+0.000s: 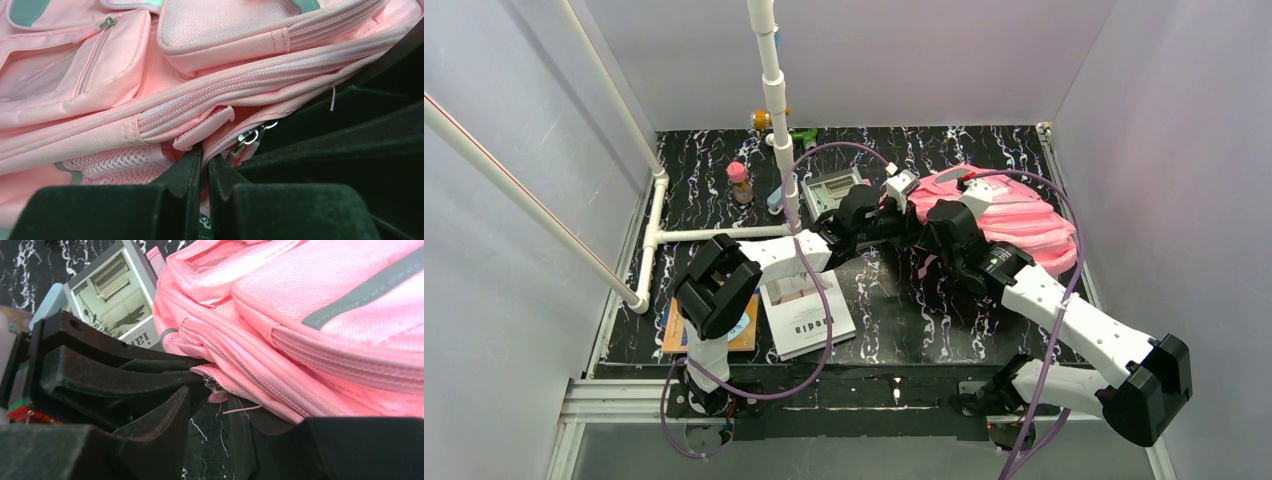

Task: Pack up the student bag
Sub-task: Unzip the student bag at the center of the board.

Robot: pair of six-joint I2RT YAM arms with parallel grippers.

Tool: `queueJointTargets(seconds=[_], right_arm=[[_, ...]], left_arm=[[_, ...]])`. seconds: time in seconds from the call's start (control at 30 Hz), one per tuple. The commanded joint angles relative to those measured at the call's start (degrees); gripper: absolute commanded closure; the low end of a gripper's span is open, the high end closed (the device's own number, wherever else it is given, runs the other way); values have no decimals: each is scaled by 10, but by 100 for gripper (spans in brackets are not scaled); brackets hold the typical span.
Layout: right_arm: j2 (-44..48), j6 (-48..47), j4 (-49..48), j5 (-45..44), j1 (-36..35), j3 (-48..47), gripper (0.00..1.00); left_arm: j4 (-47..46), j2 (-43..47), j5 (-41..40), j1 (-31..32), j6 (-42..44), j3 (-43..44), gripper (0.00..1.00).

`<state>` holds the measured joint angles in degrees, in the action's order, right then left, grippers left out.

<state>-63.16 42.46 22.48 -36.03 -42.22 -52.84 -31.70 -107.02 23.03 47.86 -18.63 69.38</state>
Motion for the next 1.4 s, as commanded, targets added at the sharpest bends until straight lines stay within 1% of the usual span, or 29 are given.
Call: queueJointTargets(seconds=[0.0, 0.03, 0.17, 0.3, 0.33, 0.37, 0.43, 0.47, 0.5, 0.53, 0.6, 0.7, 0.77, 0.87, 0.97, 1.0, 1.1, 1.2, 1.3, 1.37], right_arm=[[-29, 22, 57, -193, 29, -14, 58], [-31, 15, 58, -198, 29, -15, 59], [-35, -3, 59, -212, 29, -16, 68], [-26, -35, 53, -204, 29, -14, 75], [-22, -42, 53, -199, 30, -15, 75], [-16, -52, 52, -189, 30, -16, 74], [-1, -85, 32, -168, 29, -7, 59], [7, -95, 24, -161, 29, 1, 57], [16, -100, 20, -159, 30, 5, 57], [23, -106, 15, -155, 29, 13, 58], [38, -115, 2, -151, 30, 25, 63], [46, -123, -17, -144, 30, 36, 67], [42, -126, -16, -145, 30, 33, 75], [37, -134, -17, -143, 29, 26, 79], [37, -141, -16, -142, 30, 24, 88], [38, -144, -15, -142, 29, 24, 90], [43, -151, -4, -135, 29, 17, 91], [56, -175, 6, -108, 29, 8, 99], [58, -209, 35, -61, 29, -10, 98], [54, -241, 58, -21, 29, -21, 91]], left_arm=[[1, 49, 71, 4, -50, 12, 100], [1, 50, 71, 4, -51, 11, 100], [1, 49, 69, 4, -52, 12, 100], [2, 46, 69, 4, -51, 13, 100], [2, 45, 69, 4, -51, 13, 100], [2, 44, 68, 5, -51, 13, 100], [2, 42, 69, 2, -52, 15, 100], [1, 41, 71, 1, -53, 17, 100], [1, 41, 71, 1, -54, 18, 100], [1, 41, 72, 1, -54, 18, 100], [2, 40, 73, 0, -55, 17, 100], [2, 40, 75, 0, -56, 16, 100], [1, 40, 78, 0, -57, 16, 100], [2, 40, 78, -1, -57, 15, 100], [2, 39, 80, -3, -59, 15, 100], [2, 39, 80, -3, -60, 16, 100], [2, 37, 81, -6, -61, 15, 100], [2, 33, 81, -12, -60, 17, 100], [2, 27, 90, -28, -61, 21, 100], [4, 20, 103, -39, -60, 27, 100]])
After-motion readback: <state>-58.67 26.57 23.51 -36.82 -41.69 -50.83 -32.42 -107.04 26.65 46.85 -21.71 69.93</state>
